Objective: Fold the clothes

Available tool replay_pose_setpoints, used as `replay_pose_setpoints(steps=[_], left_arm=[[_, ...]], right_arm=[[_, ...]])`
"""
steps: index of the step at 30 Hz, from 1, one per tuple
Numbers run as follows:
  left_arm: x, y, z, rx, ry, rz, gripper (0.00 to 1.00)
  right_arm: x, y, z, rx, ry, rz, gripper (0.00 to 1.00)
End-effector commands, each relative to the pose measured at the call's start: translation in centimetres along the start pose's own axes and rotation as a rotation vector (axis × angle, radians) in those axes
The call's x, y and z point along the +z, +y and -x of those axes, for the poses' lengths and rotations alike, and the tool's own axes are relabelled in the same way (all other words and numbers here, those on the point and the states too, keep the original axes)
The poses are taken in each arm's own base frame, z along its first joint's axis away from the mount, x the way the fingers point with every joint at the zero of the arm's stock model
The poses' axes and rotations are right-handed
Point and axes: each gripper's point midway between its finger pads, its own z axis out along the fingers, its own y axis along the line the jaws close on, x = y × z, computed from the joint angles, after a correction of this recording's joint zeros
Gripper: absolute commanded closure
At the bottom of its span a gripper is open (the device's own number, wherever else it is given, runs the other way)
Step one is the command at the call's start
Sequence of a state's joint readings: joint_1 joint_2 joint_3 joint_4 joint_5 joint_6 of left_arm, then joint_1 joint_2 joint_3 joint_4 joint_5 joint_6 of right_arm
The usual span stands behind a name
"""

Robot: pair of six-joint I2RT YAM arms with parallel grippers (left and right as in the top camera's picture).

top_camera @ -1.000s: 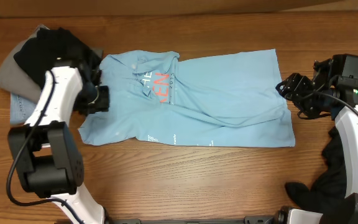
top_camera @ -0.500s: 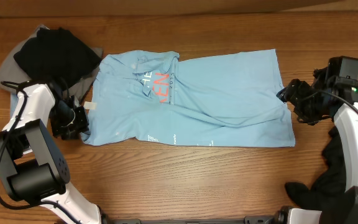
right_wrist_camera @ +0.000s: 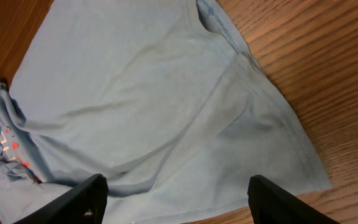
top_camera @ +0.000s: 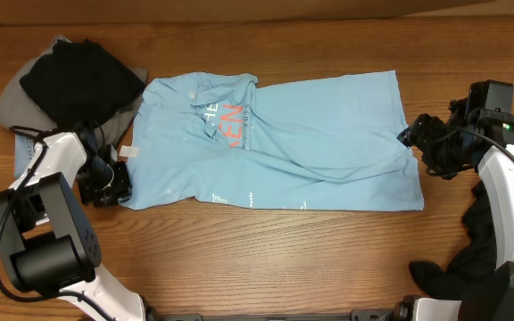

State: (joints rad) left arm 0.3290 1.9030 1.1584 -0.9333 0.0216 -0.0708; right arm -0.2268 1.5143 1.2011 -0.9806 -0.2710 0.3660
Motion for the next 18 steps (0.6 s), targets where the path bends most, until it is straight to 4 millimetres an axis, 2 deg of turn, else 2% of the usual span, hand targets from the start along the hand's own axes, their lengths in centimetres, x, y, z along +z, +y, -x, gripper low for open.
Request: replay_pose_setpoints(steps=[1,3,7,9,12,14,18], left_arm=[[0.9,0.6,-0.5,-0.034,0.011,0.036,0.87],[0.8,1.0,-0.5,-0.056,0.010,0.060,0.96],[0.8,1.8,-0.6,-0.082,0.013,0.078,0.96],[0.7,2.6,-0.7,-0.121,0.016,0.084,0.96],[0.3,3.9,-0.5,-0.170,0.015,0.093,0.96],[0.1,4.0,-0.1,-0.198,0.006,0.050,0.96],[-0.1,4.0,0.3,-0.216,-0.004,0.008,0.96]], right_arm=[[0.1,-0.3,0.2,0.004,-0.009,-0.017,0.24],[0.1,-0.5,0.1,0.005,-0.010,-0.026,0.24],[0.1,-1.7,-0.1,0.059,-0.008,-0.094,0.26],[0.2,-3.4,-0.6,0.138,0.001,-0.181,0.32],[0.9,-4.2,-1.9,0.175,0.071,-0.216,0.37],[1.6,-4.6,-2.4,0.184,0.108,-0.237,0.41],[2.9,-6.1,-2.7,0.204,0.148,-0.297,0.41]])
